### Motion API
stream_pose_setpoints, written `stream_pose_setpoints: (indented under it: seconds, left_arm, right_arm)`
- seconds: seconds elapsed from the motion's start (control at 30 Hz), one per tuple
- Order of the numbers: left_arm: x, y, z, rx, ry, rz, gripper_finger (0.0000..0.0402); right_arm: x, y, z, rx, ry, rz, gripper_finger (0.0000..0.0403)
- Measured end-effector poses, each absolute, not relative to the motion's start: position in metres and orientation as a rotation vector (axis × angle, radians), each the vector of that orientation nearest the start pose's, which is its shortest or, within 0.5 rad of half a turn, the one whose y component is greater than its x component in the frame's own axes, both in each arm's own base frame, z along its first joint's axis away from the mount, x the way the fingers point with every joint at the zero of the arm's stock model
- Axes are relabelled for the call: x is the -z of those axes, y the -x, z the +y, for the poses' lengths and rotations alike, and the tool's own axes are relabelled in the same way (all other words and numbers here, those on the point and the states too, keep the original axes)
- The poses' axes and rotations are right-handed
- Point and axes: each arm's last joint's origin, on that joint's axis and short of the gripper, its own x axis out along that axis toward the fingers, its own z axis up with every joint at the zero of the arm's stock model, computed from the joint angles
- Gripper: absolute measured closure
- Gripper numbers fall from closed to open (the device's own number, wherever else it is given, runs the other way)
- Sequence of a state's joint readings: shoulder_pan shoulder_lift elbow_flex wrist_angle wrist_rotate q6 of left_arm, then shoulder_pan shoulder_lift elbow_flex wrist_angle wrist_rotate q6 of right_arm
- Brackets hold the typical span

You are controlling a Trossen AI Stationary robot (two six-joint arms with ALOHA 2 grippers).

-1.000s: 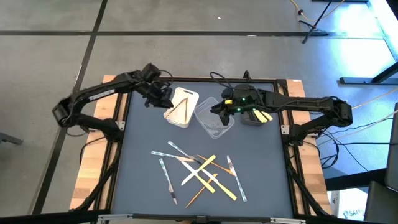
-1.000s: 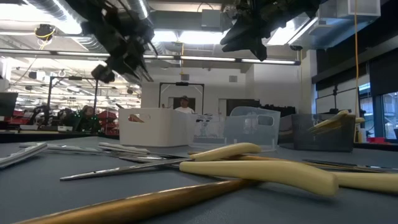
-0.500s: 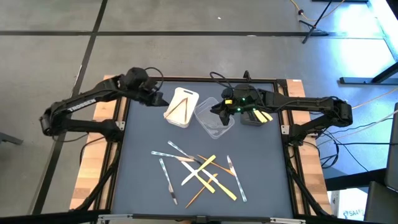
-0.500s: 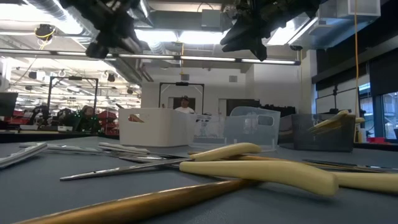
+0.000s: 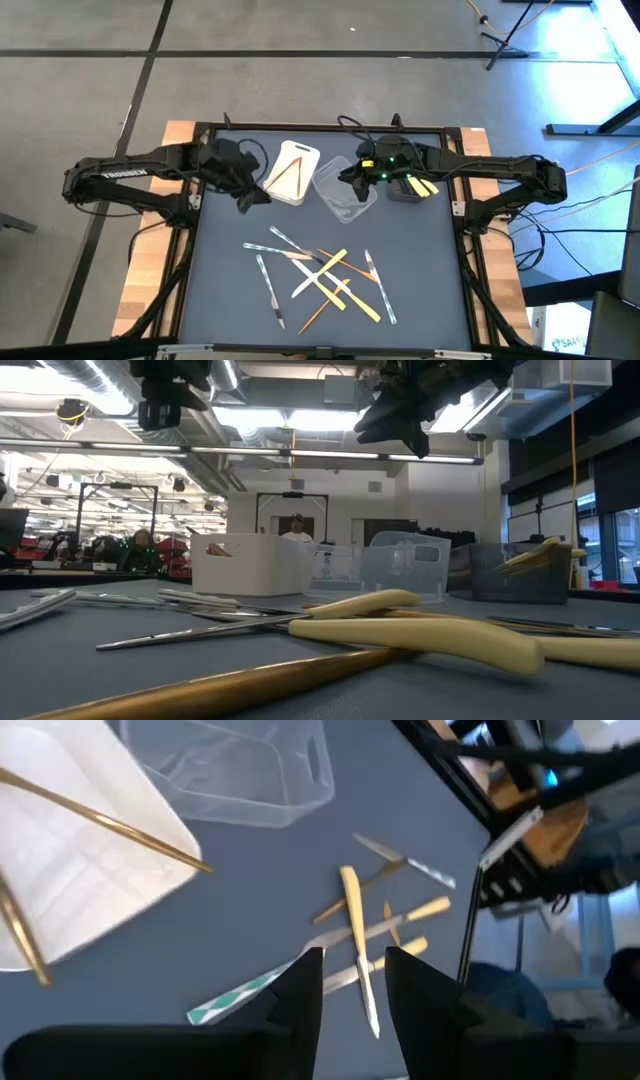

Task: Sort silverware by color (type)
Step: Put the green knife into the transparent bin

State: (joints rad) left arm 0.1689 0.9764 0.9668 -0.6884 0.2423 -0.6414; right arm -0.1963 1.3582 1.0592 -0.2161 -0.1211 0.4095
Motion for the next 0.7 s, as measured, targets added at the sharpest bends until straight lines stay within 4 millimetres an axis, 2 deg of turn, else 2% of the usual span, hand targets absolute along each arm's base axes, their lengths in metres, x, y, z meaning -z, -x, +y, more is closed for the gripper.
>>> stream_pose_setpoints:
  seconds: [0.2,0.43,0.7]
  left_arm:
    - [-0.318,-0.192,0.003,-0.082,0.677,0.718,0.0298]
    - [-0.311,-0.201,-0.020,0.024,0.443,0.756,0.0298]
    - [-0.289,-0.224,-0.047,0.180,0.264,0.859,0.0298]
  right_arm:
    - [-0.299,-0.295,-0.055,0.177,-0.482,0.488,0.0322]
    - [-0.299,-0.295,-0.055,0.177,-0.482,0.488,0.0322]
    - [-0.299,-0.295,-0.055,0.177,-0.482,0.491,0.0322]
